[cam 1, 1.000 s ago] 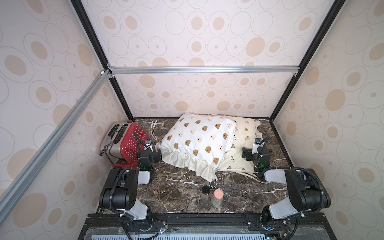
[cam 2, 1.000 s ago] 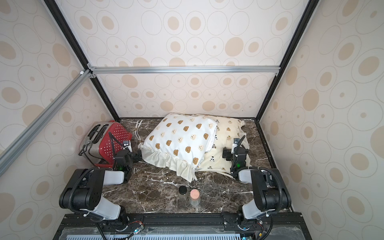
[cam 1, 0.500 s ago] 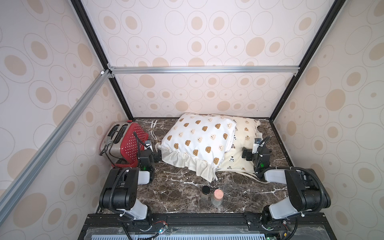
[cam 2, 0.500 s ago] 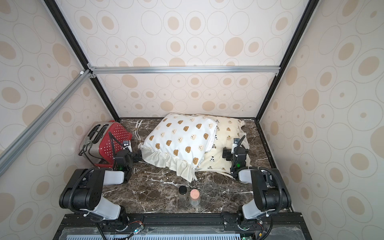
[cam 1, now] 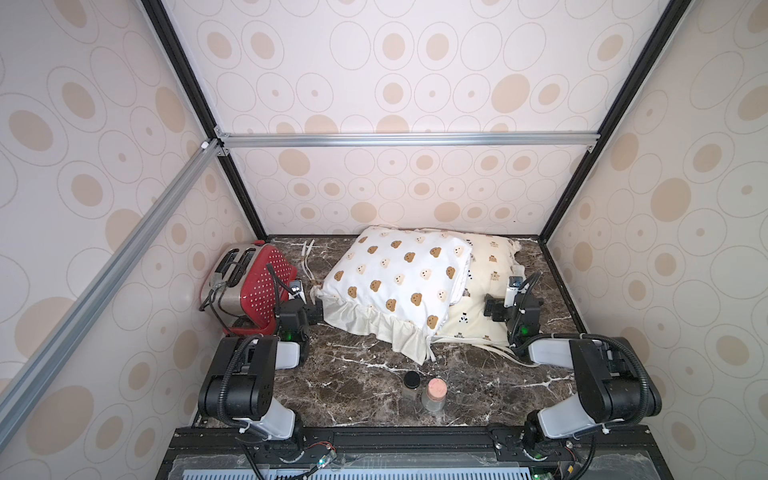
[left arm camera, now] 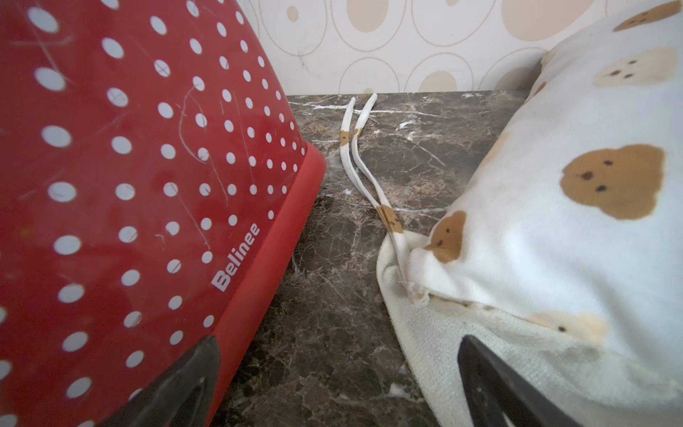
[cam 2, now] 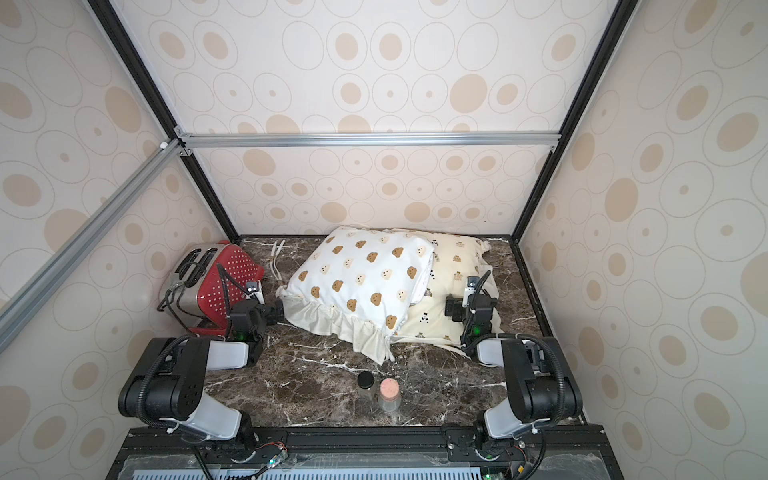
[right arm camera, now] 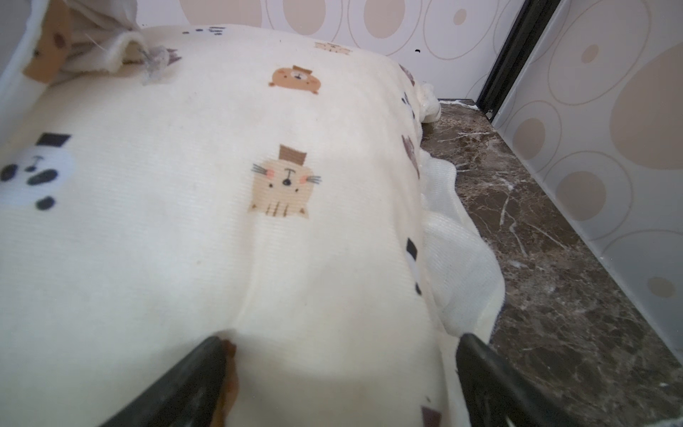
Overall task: Zip up pillowcases
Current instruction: Pick up the pillowcase from the pillowcase.
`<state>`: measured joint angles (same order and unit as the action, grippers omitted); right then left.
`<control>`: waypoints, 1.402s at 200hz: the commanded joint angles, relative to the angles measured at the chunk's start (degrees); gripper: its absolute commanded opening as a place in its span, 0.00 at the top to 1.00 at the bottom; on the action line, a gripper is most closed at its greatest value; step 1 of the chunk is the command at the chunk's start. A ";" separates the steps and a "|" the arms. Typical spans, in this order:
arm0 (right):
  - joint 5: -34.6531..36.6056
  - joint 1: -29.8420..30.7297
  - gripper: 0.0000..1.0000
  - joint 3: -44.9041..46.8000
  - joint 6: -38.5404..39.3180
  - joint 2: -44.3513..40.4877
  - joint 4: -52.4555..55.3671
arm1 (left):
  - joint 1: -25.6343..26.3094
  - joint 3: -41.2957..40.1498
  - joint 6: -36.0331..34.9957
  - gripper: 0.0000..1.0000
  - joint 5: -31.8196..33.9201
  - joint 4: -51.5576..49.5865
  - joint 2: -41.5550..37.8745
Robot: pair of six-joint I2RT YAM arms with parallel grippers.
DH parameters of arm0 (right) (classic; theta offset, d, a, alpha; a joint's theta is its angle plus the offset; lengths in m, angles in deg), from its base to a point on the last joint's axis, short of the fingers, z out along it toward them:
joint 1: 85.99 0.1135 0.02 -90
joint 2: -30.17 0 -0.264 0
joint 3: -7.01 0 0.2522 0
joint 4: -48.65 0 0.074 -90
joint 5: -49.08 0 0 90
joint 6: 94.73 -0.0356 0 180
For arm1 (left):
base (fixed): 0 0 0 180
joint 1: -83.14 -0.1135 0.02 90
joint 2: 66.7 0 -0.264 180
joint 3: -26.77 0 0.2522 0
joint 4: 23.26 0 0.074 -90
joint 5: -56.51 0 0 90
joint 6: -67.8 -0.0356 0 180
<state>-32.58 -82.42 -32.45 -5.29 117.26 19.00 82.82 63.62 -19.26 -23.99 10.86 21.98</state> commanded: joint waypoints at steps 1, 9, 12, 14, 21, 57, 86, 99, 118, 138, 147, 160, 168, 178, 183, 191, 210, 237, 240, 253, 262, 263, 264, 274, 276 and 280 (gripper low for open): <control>-0.01 -0.11 0.01 0.64 0.82 0.50 -0.09 | -0.34 1.18 -1.18 0.01 -0.07 0.55 -0.46; -0.04 -0.07 0.01 0.61 0.82 0.45 -0.11 | -0.37 1.17 -1.18 0.01 -0.04 0.52 -0.47; -0.01 -0.08 0.01 0.61 0.82 0.41 -0.15 | -0.36 1.17 -1.18 0.01 -0.04 0.54 -0.45; -0.04 -0.06 0.01 0.61 0.82 0.44 -0.12 | -0.38 1.17 -1.18 0.01 -0.08 0.55 -0.49; 0.00 -0.12 0.00 0.71 0.78 0.44 -0.17 | -0.39 1.17 -1.20 0.01 -0.07 0.48 -0.45; -0.71 0.06 0.01 0.10 1.20 -1.29 2.25 | -0.34 1.21 -1.18 0.01 -0.24 0.60 -1.05; -0.09 0.12 0.01 -0.38 1.22 -2.37 3.98 | -0.34 3.80 -0.84 0.01 -0.15 -9.46 -6.76; 0.16 0.13 0.01 0.02 1.01 -4.01 4.76 | -0.34 4.33 -0.59 0.01 -0.43 -12.41 -9.12; 1.13 0.12 0.00 1.05 0.32 -6.21 5.19 | -0.37 3.25 0.30 0.01 0.70 -13.80 -13.16; 1.62 0.12 0.01 1.34 -0.43 -8.97 6.95 | -0.38 2.56 2.20 0.01 1.08 -15.79 -18.68; 1.59 0.14 0.00 0.82 -0.79 -10.38 8.93 | -0.39 3.18 3.62 0.01 0.86 -18.32 -21.07; 0.84 0.15 0.01 -0.70 -1.51 -12.65 12.93 | -0.38 5.26 5.64 0.01 -0.21 -24.26 -24.27; -0.27 0.07 0.00 -1.60 -2.40 -14.16 15.42 | -0.39 6.59 6.69 0.01 -1.52 -27.69 -26.03; -2.16 0.09 0.01 -2.71 -3.43 -16.02 18.12 | -0.36 7.84 8.75 0.01 -3.02 -31.01 -28.13; -3.20 0.11 0.00 -3.22 -4.01 -17.01 19.28 | -0.40 8.37 9.88 0.01 -3.89 -32.19 -29.26; -4.84 0.07 0.00 -4.02 -5.19 -18.68 21.52 | -0.38 9.04 11.94 0.01 -5.04 -33.82 -30.86; -7.38 0.03 0.01 -4.98 -9.13 -22.65 25.19 | -0.37 10.75 18.48 0.01 -5.87 -37.58 -34.47; -1.30 -0.27 0.01 -7.24 -23.46 -26.93 36.86 | -0.38 14.21 29.01 0.01 -0.52 -48.57 -38.62; -1.89 -0.35 0.01 -7.34 -23.66 -27.09 37.67 | -0.36 14.18 30.21 0.01 0.15 -49.12 -39.10; -3.55 -0.51 0.00 -7.44 -26.92 -27.50 40.79 | -0.34 13.29 36.78 0.01 2.89 -51.87 -41.11; -4.81 -0.62 0.00 -7.37 -28.73 -27.67 42.38 | -0.34 12.56 38.00 0.01 1.75 -52.03 -42.35; -4.99 -0.65 0.00 -7.36 -28.81 -27.72 42.50 | -0.36 12.49 38.05 0.01 1.53 -52.02 -42.44; -5.26 -0.66 0.01 -7.36 -28.89 -27.74 42.61 | -0.37 12.45 38.12 0.00 1.29 -51.97 -42.58; -7.35 -0.70 0.01 -7.63 -28.89 -27.85 44.03 | -0.36 12.38 39.24 0.01 -0.67 -52.77 -43.30; -7.81 -0.70 0.00 -7.73 -28.95 -27.85 44.58 | -0.34 12.47 39.60 0.01 -0.92 -53.14 -43.37; -8.50 -0.75 0.01 -8.10 -28.97 -27.93 45.62 | -0.38 12.71 40.41 0.01 -1.32 -54.14 -43.50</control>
<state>-37.26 -82.81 -39.22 -28.13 89.85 54.95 82.78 75.58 11.78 -24.50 -36.09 -19.96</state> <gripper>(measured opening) 0.995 0.994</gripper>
